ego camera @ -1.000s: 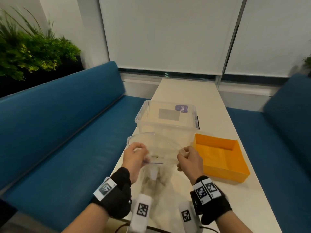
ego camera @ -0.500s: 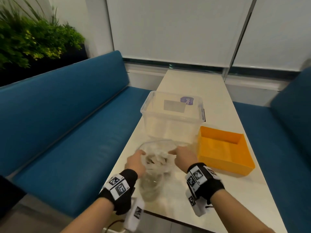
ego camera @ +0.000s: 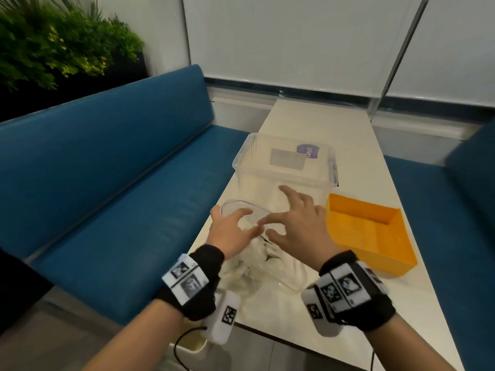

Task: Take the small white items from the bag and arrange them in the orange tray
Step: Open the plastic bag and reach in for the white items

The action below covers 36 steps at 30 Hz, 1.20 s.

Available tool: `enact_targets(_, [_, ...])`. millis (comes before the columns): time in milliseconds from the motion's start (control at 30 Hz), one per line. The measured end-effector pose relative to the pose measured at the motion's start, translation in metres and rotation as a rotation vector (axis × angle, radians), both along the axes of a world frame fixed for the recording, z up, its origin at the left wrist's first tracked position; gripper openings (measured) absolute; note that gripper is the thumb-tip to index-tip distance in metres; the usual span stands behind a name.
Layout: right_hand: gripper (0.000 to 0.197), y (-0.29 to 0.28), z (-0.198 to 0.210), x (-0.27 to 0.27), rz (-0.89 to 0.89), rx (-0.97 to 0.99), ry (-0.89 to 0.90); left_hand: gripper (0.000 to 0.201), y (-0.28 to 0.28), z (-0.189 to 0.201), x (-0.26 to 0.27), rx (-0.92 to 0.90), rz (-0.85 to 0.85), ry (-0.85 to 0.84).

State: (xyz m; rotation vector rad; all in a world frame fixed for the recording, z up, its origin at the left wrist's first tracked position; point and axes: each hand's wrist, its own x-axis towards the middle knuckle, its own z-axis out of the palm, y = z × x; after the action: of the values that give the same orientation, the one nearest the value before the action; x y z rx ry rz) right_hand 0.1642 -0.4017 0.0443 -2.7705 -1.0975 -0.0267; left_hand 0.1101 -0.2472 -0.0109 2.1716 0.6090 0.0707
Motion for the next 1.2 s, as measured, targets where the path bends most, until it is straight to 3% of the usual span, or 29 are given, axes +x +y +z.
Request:
enact_targets(67, [0.041, 0.019, -0.026, 0.011, 0.013, -0.133, 0.118, 0.068, -0.012, -0.023, -0.001, 0.116, 0.066, 0.132])
enact_targets(133, [0.069, 0.029, -0.066, 0.027, -0.023, -0.222, 0.338, 0.079, -0.010, -0.047, -0.007, 0.094, 0.141, 0.308])
enact_targets(200, [0.083, 0.028, -0.089, 0.036, -0.028, -0.187, 0.463, 0.083, -0.002, -0.060, -0.014, 0.037, 0.152, 0.391])
enact_targets(300, [0.081, 0.014, -0.092, 0.039, -0.075, -0.049, 0.559, 0.077, 0.004, -0.056, -0.015, -0.033, 0.103, 0.231])
enact_targets(467, [0.077, -0.008, -0.094, 0.052, -0.212, 0.343, 0.665, 0.082, 0.011, -0.039, 0.000, -0.173, 0.046, -0.111])
enact_targets(533, [0.077, -0.017, -0.100, 0.055, -0.251, 0.359, 0.726, 0.075, 0.014, -0.043, 0.001, -0.099, -0.063, -0.055])
enact_targets(633, [0.076, -0.023, -0.110, 0.052, -0.349, 0.213, 0.876, 0.069, 0.017, -0.053, 0.000, 0.123, -0.167, 0.280])
enact_targets(700, [0.076, -0.022, -0.114, 0.052, -0.382, 0.152, 0.955, 0.073, 0.020, -0.055, 0.000, 0.131, -0.219, 0.383])
enact_targets(800, [0.085, -0.015, -0.115, 0.053, -0.329, 0.258, 1.014, 0.099, 0.024, -0.051, 0.004, -0.027, -0.348, 0.239])
enact_targets(900, [0.083, -0.009, -0.114, 0.056, -0.281, 0.471, 1.014, 0.113, 0.024, -0.048, 0.016, -0.120, -0.354, 0.147])
enact_targets(1033, [0.070, -0.009, -0.117, 0.069, -0.327, 0.664, 1.007, 0.107, 0.024, -0.055, 0.033, -0.058, -0.327, 0.094])
enact_targets(1133, [0.061, -0.010, -0.126, 0.077, -0.403, 0.601, 1.016, 0.098, 0.024, -0.068, 0.040, -0.079, -0.343, 0.128])
enact_targets(1200, [0.048, -0.012, -0.139, 0.080, -0.447, 0.486, 1.028, 0.083, 0.028, -0.076, 0.039, -0.060, -0.326, 0.236])
